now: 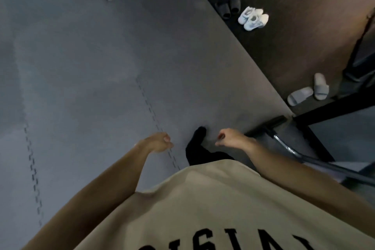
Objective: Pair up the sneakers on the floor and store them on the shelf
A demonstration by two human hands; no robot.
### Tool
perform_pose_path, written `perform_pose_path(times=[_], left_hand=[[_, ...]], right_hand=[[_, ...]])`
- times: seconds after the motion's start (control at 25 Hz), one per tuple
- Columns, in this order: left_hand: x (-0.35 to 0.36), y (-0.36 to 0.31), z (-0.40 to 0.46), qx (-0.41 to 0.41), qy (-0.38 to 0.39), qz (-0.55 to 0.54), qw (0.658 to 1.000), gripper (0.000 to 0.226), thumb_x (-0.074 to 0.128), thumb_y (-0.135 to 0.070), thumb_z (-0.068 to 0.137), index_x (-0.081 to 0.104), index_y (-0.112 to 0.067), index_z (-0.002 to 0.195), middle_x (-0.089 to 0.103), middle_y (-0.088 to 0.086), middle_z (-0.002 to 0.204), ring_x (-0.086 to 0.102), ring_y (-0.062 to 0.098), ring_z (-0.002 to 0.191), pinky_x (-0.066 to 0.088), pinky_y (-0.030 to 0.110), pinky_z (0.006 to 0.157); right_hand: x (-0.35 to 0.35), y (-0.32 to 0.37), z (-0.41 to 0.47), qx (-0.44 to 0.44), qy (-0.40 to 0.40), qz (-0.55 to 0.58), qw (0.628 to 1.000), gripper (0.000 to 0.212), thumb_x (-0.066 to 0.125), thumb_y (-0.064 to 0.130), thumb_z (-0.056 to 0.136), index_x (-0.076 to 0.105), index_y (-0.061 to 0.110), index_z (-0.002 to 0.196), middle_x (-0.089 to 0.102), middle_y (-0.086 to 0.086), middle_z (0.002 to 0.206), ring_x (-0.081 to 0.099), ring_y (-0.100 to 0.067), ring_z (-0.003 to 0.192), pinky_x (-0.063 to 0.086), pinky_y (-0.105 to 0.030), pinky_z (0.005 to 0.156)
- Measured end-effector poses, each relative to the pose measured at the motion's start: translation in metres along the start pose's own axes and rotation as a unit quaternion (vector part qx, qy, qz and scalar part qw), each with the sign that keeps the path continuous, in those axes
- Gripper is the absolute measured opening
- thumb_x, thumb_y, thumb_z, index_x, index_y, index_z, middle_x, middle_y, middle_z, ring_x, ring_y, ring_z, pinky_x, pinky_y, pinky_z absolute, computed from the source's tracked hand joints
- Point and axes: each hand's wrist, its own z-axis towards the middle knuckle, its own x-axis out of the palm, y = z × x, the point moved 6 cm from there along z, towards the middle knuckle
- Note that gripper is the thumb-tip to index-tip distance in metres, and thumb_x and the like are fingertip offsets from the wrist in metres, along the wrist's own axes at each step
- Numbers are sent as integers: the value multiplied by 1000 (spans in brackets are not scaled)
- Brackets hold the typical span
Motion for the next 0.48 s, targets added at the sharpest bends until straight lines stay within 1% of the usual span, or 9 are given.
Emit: perform_pose_path(times=[0.16,0.36,0.48], left_hand=[[-108,-36,60,-9,-17,-1,1000,50,56,-44,94,50,-16,135,51,6,140,50,24,126,38,31,103],[-246,-99,129,10,-36,4,999,48,56,-40,95,50,-13,134,50,7,139,49,26,126,38,31,103],[-309,-134,176,40,-28,24,999,42,57,-34,95,55,-10,129,56,9,133,53,26,120,41,29,94]], right_hand=[[-93,30,82,10,9,14,1000,35,71,32,84,64,11,112,66,-7,115,61,-24,103,46,-30,85],[-216,68,161,13,-35,37,999,35,72,34,83,64,14,111,64,-8,120,60,-26,111,46,-31,90],[-270,78,208,21,-45,50,998,35,71,31,83,64,12,112,64,-9,120,60,-27,110,48,-32,90]])
